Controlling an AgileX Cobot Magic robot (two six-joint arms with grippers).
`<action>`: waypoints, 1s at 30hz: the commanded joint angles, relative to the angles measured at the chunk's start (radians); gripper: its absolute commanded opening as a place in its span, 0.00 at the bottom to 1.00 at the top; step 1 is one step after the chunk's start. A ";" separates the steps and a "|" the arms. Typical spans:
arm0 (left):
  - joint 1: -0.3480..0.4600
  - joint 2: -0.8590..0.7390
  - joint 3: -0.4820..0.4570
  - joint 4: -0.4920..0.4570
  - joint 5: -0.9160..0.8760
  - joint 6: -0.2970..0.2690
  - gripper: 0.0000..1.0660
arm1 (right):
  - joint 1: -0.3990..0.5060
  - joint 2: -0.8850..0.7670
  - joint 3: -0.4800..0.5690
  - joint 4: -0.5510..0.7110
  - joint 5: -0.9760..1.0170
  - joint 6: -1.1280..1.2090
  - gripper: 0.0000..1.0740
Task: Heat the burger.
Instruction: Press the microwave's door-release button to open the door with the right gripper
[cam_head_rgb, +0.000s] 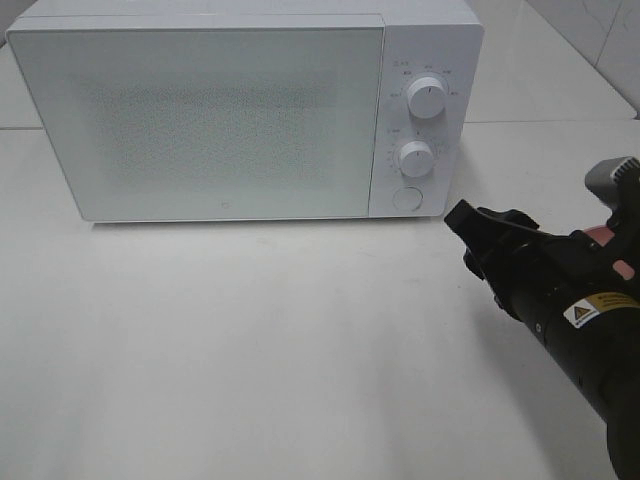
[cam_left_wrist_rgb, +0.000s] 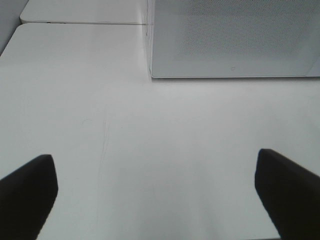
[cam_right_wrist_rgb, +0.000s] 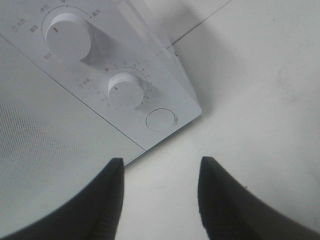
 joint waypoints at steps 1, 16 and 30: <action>-0.001 -0.017 0.002 -0.004 -0.003 -0.005 0.94 | 0.005 0.001 -0.011 -0.004 0.022 0.154 0.35; -0.001 -0.017 0.002 -0.004 -0.003 -0.005 0.94 | 0.005 0.001 -0.011 -0.004 0.173 0.747 0.07; -0.001 -0.017 0.002 -0.004 -0.003 -0.005 0.94 | 0.002 0.001 -0.011 -0.009 0.174 0.801 0.00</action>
